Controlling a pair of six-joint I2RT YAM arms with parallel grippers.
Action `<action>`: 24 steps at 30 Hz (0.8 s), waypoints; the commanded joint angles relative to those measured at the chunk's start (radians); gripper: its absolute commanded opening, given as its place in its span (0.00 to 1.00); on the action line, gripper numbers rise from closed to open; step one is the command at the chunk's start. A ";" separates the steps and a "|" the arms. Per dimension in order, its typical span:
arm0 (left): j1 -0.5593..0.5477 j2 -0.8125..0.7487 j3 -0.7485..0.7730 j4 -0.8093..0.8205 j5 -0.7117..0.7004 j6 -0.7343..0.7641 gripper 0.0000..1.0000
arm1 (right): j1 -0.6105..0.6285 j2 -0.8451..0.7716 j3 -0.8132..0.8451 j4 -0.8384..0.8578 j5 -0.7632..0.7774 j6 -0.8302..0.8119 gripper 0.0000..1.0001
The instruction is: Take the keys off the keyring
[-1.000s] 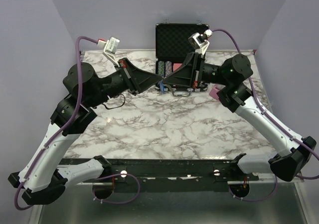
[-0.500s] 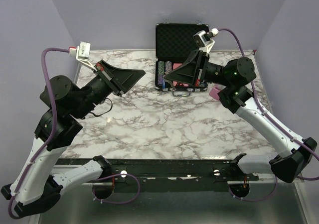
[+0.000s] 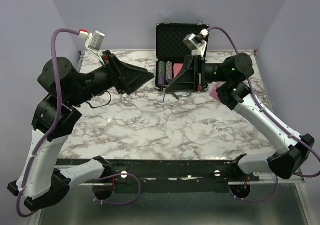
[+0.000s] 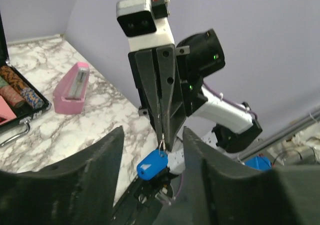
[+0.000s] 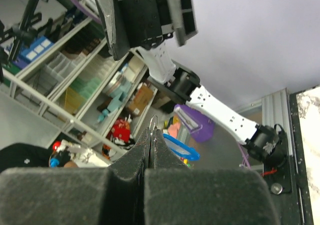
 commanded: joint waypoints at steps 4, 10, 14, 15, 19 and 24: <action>0.155 0.007 0.017 -0.117 0.448 0.069 0.67 | -0.002 0.010 0.047 -0.062 -0.160 -0.037 0.01; 0.161 0.030 0.000 -0.110 0.562 0.075 0.64 | -0.002 0.030 0.063 -0.063 -0.190 -0.021 0.01; 0.162 0.050 -0.006 -0.102 0.583 0.080 0.60 | -0.002 0.041 0.072 -0.066 -0.212 -0.008 0.01; 0.161 0.056 -0.006 -0.098 0.590 0.080 0.59 | -0.002 0.042 0.075 -0.068 -0.215 -0.008 0.01; 0.159 0.076 -0.008 -0.081 0.605 0.075 0.55 | -0.001 0.053 0.081 -0.075 -0.230 -0.008 0.01; 0.149 0.112 0.003 -0.093 0.614 0.089 0.50 | 0.001 0.065 0.090 -0.075 -0.239 -0.006 0.01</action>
